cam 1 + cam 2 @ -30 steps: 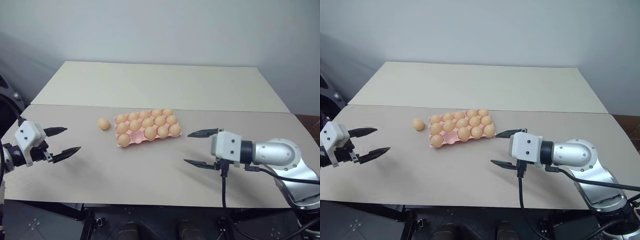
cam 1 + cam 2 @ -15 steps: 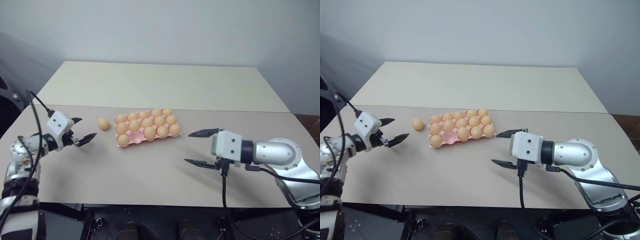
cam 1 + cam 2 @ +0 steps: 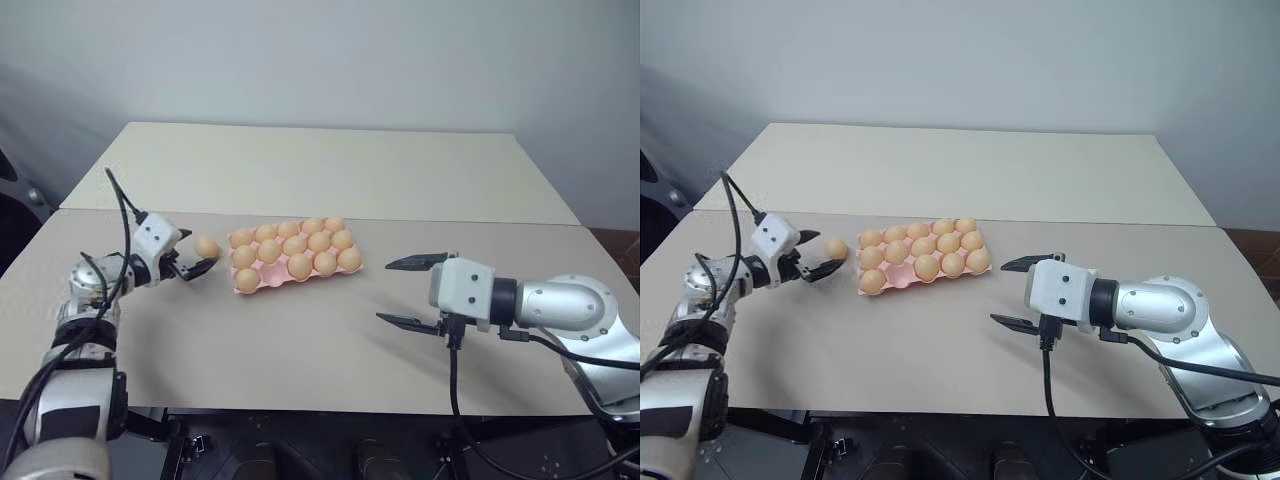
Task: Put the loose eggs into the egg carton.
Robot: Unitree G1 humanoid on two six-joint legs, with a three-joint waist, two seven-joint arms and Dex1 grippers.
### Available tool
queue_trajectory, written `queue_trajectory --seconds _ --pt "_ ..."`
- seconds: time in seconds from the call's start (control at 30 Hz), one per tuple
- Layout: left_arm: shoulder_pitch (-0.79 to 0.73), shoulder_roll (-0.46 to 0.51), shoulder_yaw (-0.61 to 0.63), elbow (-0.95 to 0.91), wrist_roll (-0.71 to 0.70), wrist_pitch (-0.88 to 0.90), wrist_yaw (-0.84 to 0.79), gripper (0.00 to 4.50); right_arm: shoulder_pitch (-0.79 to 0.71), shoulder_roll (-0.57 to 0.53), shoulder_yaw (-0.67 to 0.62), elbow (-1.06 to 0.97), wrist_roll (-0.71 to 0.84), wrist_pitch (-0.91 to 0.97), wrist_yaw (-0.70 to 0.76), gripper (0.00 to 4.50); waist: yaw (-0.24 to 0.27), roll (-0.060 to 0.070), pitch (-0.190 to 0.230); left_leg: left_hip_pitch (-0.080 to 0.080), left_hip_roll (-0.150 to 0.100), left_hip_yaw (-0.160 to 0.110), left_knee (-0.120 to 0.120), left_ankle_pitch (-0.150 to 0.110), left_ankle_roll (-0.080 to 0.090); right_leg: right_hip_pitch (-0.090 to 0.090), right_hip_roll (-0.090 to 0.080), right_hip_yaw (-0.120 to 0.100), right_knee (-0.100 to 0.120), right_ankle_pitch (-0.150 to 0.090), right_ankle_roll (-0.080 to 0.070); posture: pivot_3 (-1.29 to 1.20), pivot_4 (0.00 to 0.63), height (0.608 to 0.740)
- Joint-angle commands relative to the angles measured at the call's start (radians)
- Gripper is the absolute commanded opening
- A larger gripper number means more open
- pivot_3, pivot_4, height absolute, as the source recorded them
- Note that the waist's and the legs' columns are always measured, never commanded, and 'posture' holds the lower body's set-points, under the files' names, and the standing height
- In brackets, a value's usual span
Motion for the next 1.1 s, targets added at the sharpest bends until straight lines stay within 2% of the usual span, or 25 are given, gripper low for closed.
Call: queue_trajectory --seconds 0.03,0.37,0.43,0.6,0.67,0.93,1.1 --pt "-0.052 -0.015 -0.001 0.048 0.018 -0.025 0.037 4.46 0.001 -0.015 -0.038 -0.038 0.01 0.014 -0.014 4.03 0.001 0.0 0.0 0.0 0.0 0.0 0.0 0.0 0.0 0.0 0.0 0.0 0.0 0.0 0.0 0.0 0.15 0.74" --pt "-0.108 -0.063 -0.015 0.13 0.082 0.011 0.204 4.46 0.008 -0.028 -0.05 -0.049 0.012 0.034 -0.023 4.03 0.001 0.0 0.0 0.0 0.0 0.0 0.0 0.0 0.0 0.0 0.0 0.0 0.0 0.0 0.0 0.0 0.15 0.74" --pt "-0.11 -0.063 -0.008 0.135 0.076 0.023 0.189 4.46 0.009 -0.029 -0.049 -0.053 0.011 0.042 -0.028 4.03 0.0 0.0 0.0 0.0 0.0 0.0 0.0 0.0 0.0 0.0 0.0 0.0 0.0 0.0 0.0 0.0 0.15 0.74" --pt "-0.103 -0.062 -0.012 0.139 0.083 0.019 0.19 2.9 0.012 -0.028 -0.05 -0.054 0.011 0.046 -0.033 4.03 0.0 0.0 0.0 0.0 0.0 0.0 0.0 0.0 0.0 0.0 0.0 0.0 0.0 0.0 0.0 0.0 0.15 0.74" --pt "-0.101 -0.059 -0.014 0.139 0.085 0.023 0.186 2.44 0.008 -0.026 -0.045 -0.05 0.009 0.045 -0.036 4.03 0.0 0.0 0.0 0.0 0.0 0.0 0.0 0.0 0.0 0.0 0.0 0.0 0.0 0.0 0.0 0.0 0.15 0.74" --pt "-0.064 -0.014 -0.024 0.109 0.108 -0.015 0.206 2.38 0.001 -0.019 -0.028 -0.041 0.001 0.034 -0.047 4.03 -0.005 0.0 0.0 0.001 0.0 0.0 0.0 0.0 0.0 0.0 0.0 0.0 0.0 0.0 0.0 0.0 0.15 0.74" --pt "-0.014 0.046 -0.01 0.016 0.077 -0.07 0.127 2.38 0.001 -0.017 -0.025 -0.039 0.001 0.029 -0.047 4.03 -0.003 0.0 0.0 0.0 0.0 0.0 0.0 0.0 0.0 0.0 0.0 0.0 0.0 0.0 0.0 0.0 0.15 0.74"
